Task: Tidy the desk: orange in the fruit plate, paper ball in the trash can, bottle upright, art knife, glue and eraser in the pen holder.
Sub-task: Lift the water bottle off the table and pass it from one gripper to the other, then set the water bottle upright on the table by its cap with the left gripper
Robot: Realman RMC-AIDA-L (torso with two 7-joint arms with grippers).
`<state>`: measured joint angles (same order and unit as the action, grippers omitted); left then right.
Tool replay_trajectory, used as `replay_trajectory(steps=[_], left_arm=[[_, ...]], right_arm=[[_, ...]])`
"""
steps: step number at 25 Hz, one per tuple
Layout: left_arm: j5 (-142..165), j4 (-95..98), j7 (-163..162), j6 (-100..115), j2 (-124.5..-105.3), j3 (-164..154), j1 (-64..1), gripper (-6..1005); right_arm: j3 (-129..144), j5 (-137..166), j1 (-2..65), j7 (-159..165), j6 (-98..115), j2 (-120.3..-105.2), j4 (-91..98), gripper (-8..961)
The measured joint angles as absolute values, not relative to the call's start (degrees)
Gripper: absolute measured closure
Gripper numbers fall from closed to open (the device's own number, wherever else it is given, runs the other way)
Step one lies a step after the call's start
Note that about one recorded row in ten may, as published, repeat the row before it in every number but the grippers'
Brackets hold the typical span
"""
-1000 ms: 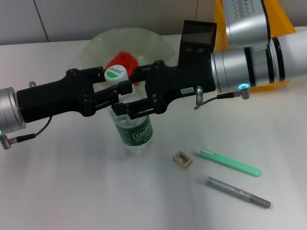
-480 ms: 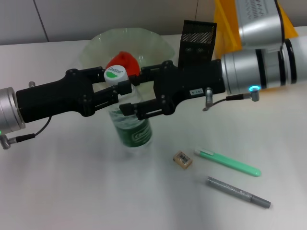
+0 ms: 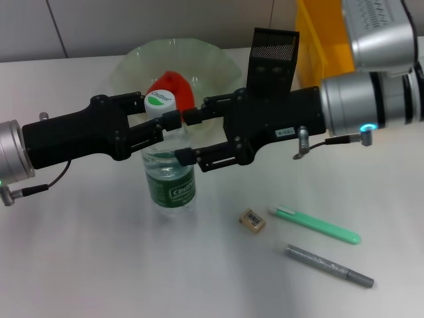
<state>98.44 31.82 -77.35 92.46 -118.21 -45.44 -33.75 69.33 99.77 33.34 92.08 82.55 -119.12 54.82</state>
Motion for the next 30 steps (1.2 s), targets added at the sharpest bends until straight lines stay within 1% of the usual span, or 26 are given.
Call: replay_trajectory(steps=[6,14,17,21,30], left_arm=[[98.50,31.89,-77.35,92.46,-118.21,-45.41,-33.75,531],[98.63,33.51,-77.34,92.56,-118.14,-45.05,-33.53,527],[98.61,35.33,-77.35,92.65,-117.99,-44.97,-33.08,526],[98.52,36.93,-76.88,92.61,-117.56,-44.38,-32.76,524],[98.40,37.88,-74.30,88.91,-117.50,-41.70,-32.33,519]], right_arm=[[69.32,99.72,28.98,93.80,83.02,-119.09,59.90,221],[65.06,99.81,19.70,95.38,88.49,-119.09,68.23,221],[58.56,99.79,17.50,93.17,96.06,-119.09,67.38,221],[52.18,100.13,15.10,92.02,101.07,-119.09,65.69,221],[47.44,101.37,10.81,88.30,103.80,-118.63,61.29,221]])
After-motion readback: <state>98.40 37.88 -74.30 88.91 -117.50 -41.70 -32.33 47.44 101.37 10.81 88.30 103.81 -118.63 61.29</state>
